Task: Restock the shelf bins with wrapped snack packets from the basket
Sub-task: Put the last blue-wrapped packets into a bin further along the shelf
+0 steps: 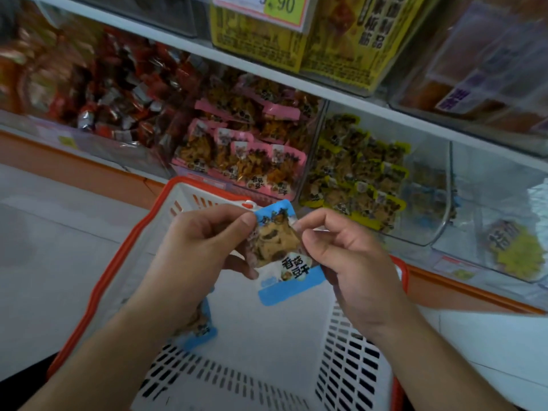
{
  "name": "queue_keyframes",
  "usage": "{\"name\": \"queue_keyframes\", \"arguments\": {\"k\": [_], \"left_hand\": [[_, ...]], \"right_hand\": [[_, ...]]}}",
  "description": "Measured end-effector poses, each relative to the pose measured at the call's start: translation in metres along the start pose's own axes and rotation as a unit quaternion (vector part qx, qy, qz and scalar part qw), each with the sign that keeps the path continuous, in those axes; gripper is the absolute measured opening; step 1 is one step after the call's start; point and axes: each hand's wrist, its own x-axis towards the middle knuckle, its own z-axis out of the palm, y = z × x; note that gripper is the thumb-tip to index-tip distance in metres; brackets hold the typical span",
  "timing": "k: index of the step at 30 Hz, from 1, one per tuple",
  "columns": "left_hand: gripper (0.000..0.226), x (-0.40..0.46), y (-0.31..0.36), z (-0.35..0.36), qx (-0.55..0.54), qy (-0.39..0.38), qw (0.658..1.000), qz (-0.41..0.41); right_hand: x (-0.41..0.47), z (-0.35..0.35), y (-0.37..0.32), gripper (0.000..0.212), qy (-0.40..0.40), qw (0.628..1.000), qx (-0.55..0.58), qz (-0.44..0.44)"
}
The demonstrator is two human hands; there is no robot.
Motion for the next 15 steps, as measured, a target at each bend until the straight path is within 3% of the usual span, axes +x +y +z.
{"name": "queue_keyframes", "arguments": {"k": [6, 10, 12, 15], "left_hand": [[0.019, 0.003, -0.001, -0.002, 0.042, 0.034, 0.999, -0.002], [0.015, 0.001, -0.006, 0.002, 0.149, 0.036, 0.988, 0.020], [0.016, -0.001, -0.006, 0.011, 0.134, 0.028, 0.990, 0.014], [0.021, -0.002, -0.008, 0.033, 0.077, 0.008, 0.997, 0.023]], "right_hand": [[0.006, 0.003, 0.005, 0.005, -0.028, 0.998, -0.052, 0.010], [0.004, 0.001, 0.011, 0.044, -0.002, 0.990, -0.137, 0.013], [-0.001, -0.006, 0.006, 0.054, 0.001, 0.989, -0.149, 0.010], [-0.009, -0.032, -0.007, 0.043, 0.035, 0.984, -0.173, -0.024]]}}
